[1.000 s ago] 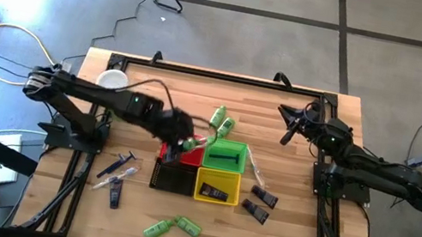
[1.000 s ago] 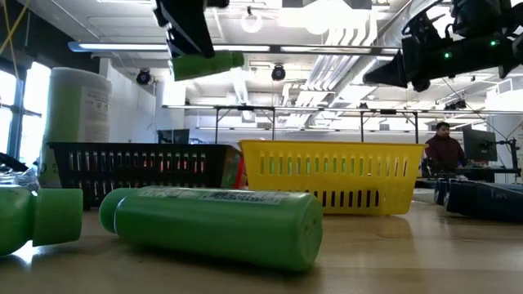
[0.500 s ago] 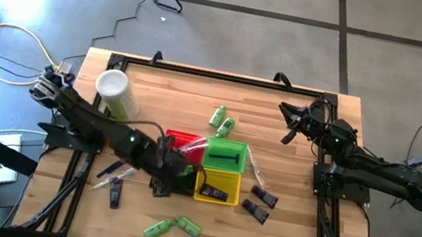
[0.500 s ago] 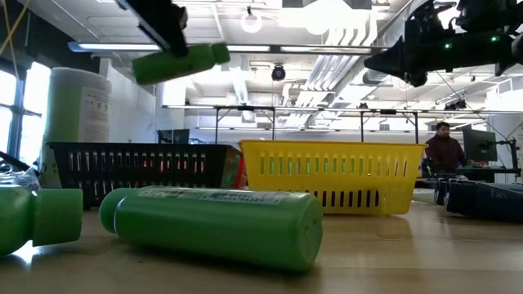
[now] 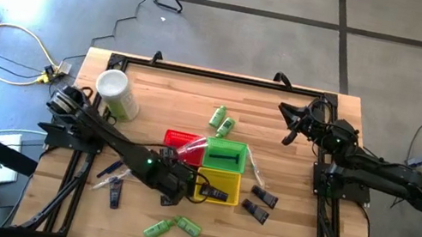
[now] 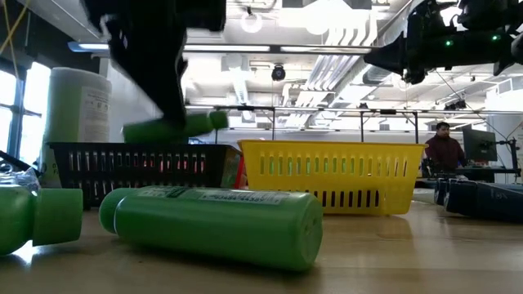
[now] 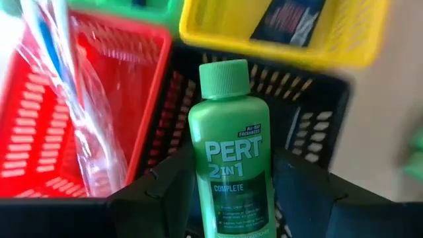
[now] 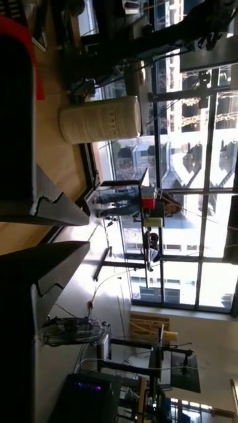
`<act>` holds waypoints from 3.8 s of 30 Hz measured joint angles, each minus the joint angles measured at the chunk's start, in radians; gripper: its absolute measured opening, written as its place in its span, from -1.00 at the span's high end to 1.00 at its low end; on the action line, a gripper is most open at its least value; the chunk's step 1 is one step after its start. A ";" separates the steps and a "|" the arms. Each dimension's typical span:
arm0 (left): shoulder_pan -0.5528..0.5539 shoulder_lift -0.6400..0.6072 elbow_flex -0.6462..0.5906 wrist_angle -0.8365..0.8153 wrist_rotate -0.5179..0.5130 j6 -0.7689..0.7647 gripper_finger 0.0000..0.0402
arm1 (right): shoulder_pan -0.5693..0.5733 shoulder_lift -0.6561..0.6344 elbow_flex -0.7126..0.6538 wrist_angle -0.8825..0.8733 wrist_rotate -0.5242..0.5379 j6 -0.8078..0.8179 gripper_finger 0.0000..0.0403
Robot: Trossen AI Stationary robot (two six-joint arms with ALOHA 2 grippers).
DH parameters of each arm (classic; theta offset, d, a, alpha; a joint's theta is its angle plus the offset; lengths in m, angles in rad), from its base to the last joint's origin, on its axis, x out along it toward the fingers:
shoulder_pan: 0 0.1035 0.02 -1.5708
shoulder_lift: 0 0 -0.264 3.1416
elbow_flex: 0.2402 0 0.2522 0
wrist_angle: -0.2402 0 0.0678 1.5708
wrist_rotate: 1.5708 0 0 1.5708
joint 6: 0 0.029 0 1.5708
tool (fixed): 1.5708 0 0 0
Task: Pick & Place Travel size toiletries
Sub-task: Put the green shampoo bottle into the black bin, then put the dark blue shaving cream into the yellow bin
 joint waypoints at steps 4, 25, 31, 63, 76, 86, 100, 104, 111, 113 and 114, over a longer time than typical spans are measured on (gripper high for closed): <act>0.000 0.043 0.000 -0.008 0.006 -0.033 0.09 | 0.000 0.000 0.000 0.010 0.003 -0.024 0.80; 0.001 0.120 0.000 -0.006 0.060 -0.041 0.09 | 0.000 0.000 0.000 0.040 0.001 -0.027 0.80; 0.001 0.120 0.000 -0.007 0.060 -0.009 0.09 | 0.002 0.000 -0.001 0.027 -0.002 -0.019 0.80; 0.062 0.074 0.180 -0.041 0.104 0.127 0.31 | 0.002 0.000 -0.001 0.022 -0.050 -0.019 0.80; 0.121 0.073 0.340 0.106 -0.034 0.352 0.54 | 0.002 0.000 -0.001 0.022 -0.050 -0.019 0.80; 0.171 0.074 0.201 0.353 0.056 0.386 0.87 | 0.002 0.000 -0.001 0.022 -0.050 -0.019 0.80; 0.171 0.074 0.038 0.716 0.057 0.448 1.00 | 0.002 0.000 -0.001 0.020 -0.050 -0.019 0.80; 0.171 0.074 0.001 0.812 0.061 0.488 1.00 | 0.002 0.000 -0.001 0.017 -0.050 -0.019 0.80; 0.191 0.074 -0.087 0.950 0.095 0.494 1.00 | 0.002 0.000 -0.001 0.014 -0.050 -0.019 0.80; 0.204 0.074 -0.090 0.957 0.109 0.495 1.00 | 0.002 0.000 -0.001 0.014 -0.049 -0.026 0.80; 0.210 0.074 -0.091 0.957 0.111 0.497 1.00 | 0.002 0.000 -0.001 0.014 -0.047 -0.029 0.80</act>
